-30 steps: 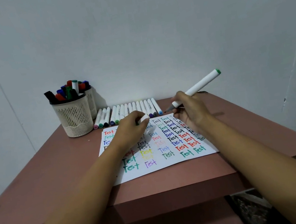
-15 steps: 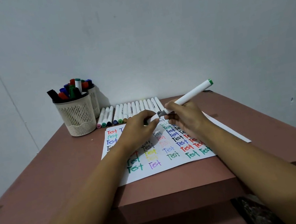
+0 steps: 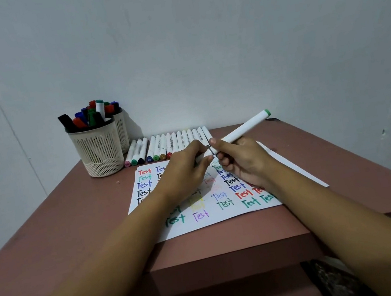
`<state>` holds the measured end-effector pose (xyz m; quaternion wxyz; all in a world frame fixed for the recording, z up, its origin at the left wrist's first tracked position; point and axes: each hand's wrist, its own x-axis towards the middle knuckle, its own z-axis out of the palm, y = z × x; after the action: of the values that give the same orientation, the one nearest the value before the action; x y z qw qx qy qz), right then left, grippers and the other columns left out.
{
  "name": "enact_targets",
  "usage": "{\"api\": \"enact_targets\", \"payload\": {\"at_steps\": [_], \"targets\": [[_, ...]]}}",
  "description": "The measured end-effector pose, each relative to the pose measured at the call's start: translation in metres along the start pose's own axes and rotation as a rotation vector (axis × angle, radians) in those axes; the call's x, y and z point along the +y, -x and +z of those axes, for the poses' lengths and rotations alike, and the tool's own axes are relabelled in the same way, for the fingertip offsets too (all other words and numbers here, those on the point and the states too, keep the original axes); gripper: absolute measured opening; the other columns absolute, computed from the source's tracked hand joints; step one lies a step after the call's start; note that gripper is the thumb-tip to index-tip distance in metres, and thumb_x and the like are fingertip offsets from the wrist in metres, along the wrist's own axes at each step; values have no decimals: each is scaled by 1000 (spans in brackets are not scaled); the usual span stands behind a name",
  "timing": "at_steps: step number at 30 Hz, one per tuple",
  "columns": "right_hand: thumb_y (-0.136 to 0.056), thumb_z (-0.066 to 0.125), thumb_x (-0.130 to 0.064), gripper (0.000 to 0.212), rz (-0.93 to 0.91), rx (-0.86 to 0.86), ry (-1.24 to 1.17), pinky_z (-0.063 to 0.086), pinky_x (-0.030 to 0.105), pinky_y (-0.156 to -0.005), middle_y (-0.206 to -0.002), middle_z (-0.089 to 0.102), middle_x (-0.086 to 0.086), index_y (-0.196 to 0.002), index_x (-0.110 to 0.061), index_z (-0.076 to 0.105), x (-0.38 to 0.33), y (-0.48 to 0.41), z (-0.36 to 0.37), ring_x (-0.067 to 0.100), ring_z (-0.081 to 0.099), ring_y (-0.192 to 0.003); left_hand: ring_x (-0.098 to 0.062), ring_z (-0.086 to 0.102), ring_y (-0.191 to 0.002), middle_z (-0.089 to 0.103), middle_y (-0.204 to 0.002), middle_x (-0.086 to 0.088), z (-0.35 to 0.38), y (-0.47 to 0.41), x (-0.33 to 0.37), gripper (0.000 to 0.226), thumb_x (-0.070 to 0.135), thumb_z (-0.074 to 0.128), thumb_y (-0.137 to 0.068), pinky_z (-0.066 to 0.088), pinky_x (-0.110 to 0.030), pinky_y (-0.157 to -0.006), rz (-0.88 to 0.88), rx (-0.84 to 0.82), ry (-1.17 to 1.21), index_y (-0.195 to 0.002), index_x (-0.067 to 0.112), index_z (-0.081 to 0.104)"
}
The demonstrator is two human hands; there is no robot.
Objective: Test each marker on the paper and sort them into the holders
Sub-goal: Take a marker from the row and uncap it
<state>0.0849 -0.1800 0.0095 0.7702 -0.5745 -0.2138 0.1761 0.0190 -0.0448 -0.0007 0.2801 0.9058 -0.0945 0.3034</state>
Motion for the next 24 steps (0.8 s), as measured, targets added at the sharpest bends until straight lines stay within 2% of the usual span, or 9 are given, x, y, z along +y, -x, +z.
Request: {"api": "enact_targets", "payload": {"at_steps": [3,6,9,13,16,20,22,24], "targets": [[-89,64,-12,20,-2,-20,-22,35,15,-39,-51,49,-1,-72,-8,54,1,0,-2,6,43,-42,-4,38,-52,43,-60,10,3,1,2,15,16,56,-92,29,-13,-51,31,25,-31,-84,15,42],[-90,62,-13,23,1,-22,-32,34,15,-38,-51,48,0,-70,-9,53,2,0,-1,6,42,-42,-4,38,-53,47,-61,3,4,0,2,15,15,56,-92,29,-13,-51,44,46,-28,-85,14,43],[-91,61,-13,24,4,-18,-50,34,15,-38,-50,47,-1,-69,-10,51,2,0,0,6,41,-42,-5,37,-52,43,-59,5,6,0,4,13,15,55,-92,29,-14,-52,40,61,-19,-85,12,45],[-91,61,-14,22,14,-28,-49,34,15,-38,-49,49,-1,-71,-10,51,1,-1,-2,5,42,-41,-10,38,-54,54,-67,-11,4,-1,3,13,18,57,-91,30,-17,-52,-9,21,32,-85,13,48],[-91,61,-19,22,21,-17,-70,35,15,-38,-49,50,-1,-72,-8,55,-1,-3,1,5,42,-40,-7,48,-54,58,-69,-5,1,-7,7,6,15,61,-89,40,-20,-56,-233,46,360,-86,12,57],[-89,59,-40,31,104,9,-198,39,17,-40,-59,53,3,-92,-9,56,-5,-4,4,8,47,-43,-5,45,-47,52,-57,2,-5,-12,7,10,5,60,-87,41,-17,-50,-488,148,908,-78,8,57],[-89,57,-45,39,117,58,-274,42,18,-42,-66,54,6,-98,-7,54,-7,-3,0,10,49,-46,-5,41,-45,46,-50,6,-11,-14,2,12,5,59,-87,37,-16,-47,-553,213,1031,-76,9,55],[-93,53,-42,36,59,145,-221,44,21,-45,-67,54,5,-99,-7,56,-8,-2,-3,12,50,-52,-4,36,-42,40,-46,9,-17,-16,-1,9,6,59,-87,34,-17,-46,-571,295,1098,-79,8,58]]}}
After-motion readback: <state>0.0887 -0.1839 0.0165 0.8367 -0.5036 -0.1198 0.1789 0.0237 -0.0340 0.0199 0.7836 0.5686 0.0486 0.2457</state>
